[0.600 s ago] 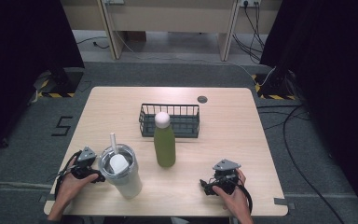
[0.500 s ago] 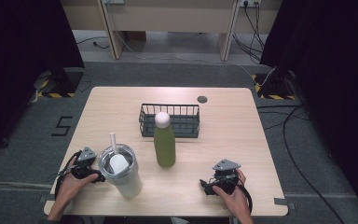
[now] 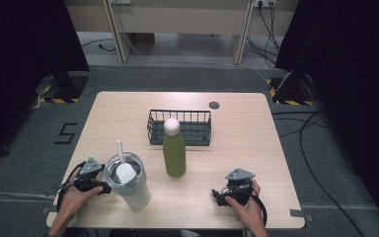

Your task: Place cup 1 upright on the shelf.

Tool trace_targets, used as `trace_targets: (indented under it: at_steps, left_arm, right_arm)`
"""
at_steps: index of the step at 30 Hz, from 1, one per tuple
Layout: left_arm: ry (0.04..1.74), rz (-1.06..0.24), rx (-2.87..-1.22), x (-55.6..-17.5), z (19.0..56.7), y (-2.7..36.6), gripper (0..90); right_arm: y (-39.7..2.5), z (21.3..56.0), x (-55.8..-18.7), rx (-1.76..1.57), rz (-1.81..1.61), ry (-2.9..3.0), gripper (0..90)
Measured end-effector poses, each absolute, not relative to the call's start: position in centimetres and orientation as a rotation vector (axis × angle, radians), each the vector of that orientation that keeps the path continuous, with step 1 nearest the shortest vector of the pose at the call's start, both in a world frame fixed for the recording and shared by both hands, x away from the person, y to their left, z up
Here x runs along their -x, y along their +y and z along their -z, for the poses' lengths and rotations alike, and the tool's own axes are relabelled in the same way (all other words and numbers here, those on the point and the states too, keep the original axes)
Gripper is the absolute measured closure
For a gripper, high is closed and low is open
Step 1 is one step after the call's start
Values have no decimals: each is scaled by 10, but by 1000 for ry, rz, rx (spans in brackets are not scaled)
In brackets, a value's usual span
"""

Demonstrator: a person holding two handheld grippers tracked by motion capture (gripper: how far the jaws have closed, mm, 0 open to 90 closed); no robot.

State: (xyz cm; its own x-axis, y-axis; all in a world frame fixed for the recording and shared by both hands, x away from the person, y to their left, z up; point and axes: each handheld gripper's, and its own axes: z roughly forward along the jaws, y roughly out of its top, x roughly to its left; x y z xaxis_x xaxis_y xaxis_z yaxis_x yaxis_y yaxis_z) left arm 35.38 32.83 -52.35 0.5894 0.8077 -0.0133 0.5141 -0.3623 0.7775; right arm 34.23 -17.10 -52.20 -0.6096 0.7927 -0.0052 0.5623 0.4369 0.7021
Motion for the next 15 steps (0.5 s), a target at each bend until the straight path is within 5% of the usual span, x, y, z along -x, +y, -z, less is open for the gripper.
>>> trace_targets:
  at_steps: [15]
  left_arm:
    - [969,-506,-1965,-319,512,329,150]
  right_arm:
    - [-171,522,-342,-1160,-962,2359,5]
